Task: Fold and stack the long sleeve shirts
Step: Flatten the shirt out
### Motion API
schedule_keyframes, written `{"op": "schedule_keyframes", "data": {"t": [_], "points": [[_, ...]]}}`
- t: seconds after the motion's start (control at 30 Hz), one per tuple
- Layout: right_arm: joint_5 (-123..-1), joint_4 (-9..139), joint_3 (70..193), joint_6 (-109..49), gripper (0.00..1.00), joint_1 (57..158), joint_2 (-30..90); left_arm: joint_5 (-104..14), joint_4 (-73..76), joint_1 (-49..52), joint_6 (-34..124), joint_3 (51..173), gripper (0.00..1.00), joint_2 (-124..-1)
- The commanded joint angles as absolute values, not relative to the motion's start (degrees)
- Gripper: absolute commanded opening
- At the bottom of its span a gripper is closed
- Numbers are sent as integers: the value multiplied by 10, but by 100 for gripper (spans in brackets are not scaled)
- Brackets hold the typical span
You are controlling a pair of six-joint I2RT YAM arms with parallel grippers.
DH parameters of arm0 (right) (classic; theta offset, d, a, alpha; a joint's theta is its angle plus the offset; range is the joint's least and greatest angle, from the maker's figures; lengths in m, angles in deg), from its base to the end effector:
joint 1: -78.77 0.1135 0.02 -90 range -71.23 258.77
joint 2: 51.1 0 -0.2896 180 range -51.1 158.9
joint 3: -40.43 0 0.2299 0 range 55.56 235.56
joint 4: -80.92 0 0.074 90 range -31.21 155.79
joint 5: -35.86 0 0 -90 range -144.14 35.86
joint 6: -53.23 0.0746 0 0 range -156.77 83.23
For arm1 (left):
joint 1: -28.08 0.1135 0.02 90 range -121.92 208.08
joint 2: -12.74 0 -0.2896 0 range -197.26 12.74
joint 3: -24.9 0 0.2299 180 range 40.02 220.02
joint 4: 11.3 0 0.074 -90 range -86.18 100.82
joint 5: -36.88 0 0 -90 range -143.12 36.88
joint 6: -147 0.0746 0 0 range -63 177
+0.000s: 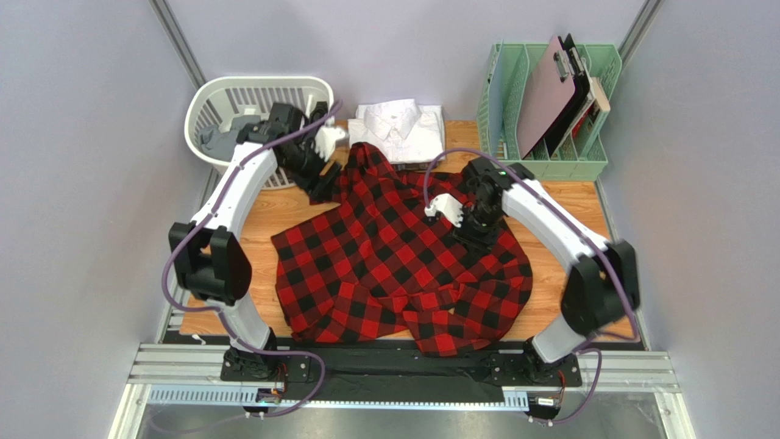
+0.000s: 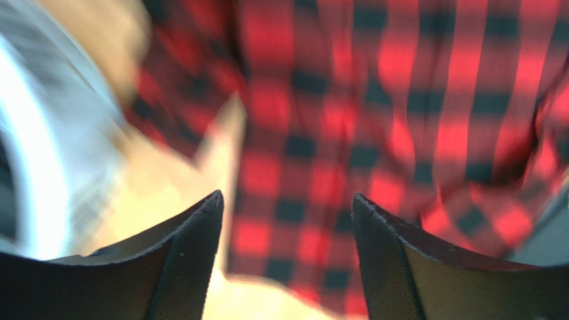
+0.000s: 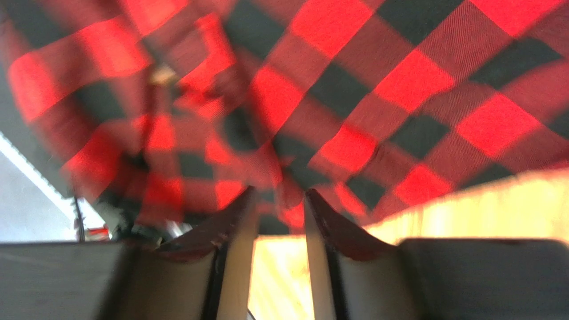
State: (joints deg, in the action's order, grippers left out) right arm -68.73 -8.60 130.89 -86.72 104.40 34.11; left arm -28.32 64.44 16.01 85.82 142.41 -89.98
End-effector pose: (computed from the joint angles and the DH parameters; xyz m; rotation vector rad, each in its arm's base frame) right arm 0.2077 0.1205 0.2777 -1.8359 2.3367 0.3405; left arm 0.3600 -0.1090 0.3308 1.0246 2.3336 -0.4575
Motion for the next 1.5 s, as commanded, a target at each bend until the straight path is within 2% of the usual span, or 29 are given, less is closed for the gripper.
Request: {"op": "schedule_keyframes", "data": {"t": [0.0,0.07,0.13,0.23,0.3,0.37,0.43,0.57,0.8,1.0,1.07,1.1,1.13,1.2,1.23,1.33,1.47], "points": [[-676,-15,1343,-785,31,1022,484,-325,697,161,926,1248,68,-825],[-662,6,1341,-777,25,1022,502,-342,713,160,936,1185,58,-805],[-645,21,1326,-774,22,1022,518,-354,714,160,941,1149,54,-796],[-635,32,1280,-772,21,1020,529,-392,694,161,944,1102,50,-818],[-633,36,1254,-772,21,1023,530,-424,685,162,944,1107,42,-845],[-629,40,1212,-770,20,1022,532,-433,692,163,931,1142,34,-896],[-623,45,1177,-764,20,1026,537,-434,700,163,929,1174,33,-939],[-624,58,1137,-756,21,1036,549,-470,729,163,931,1286,21,-1040],[-668,29,1137,-736,26,1061,556,-492,790,163,929,1470,1,-1190],[-788,-40,1179,-739,31,1103,528,-504,820,164,920,1652,0,-1291],[-814,-64,1209,-739,32,1085,521,-470,827,168,921,1697,1,-1287],[-815,-70,1247,-736,32,1076,513,-450,820,170,921,1690,4,-1253],[-813,-72,1265,-734,32,1055,510,-429,798,173,920,1652,12,-1227],[-803,-65,1303,-721,32,1035,513,-415,776,169,932,1588,19,-1136],[-782,-58,1334,-711,32,1020,522,-422,754,167,941,1516,22,-1107],[-719,-31,1370,-697,28,1003,552,-415,732,164,950,1390,28,-1018],[-634,23,1383,-685,25,991,593,-439,703,165,951,1279,29,-985]]}}
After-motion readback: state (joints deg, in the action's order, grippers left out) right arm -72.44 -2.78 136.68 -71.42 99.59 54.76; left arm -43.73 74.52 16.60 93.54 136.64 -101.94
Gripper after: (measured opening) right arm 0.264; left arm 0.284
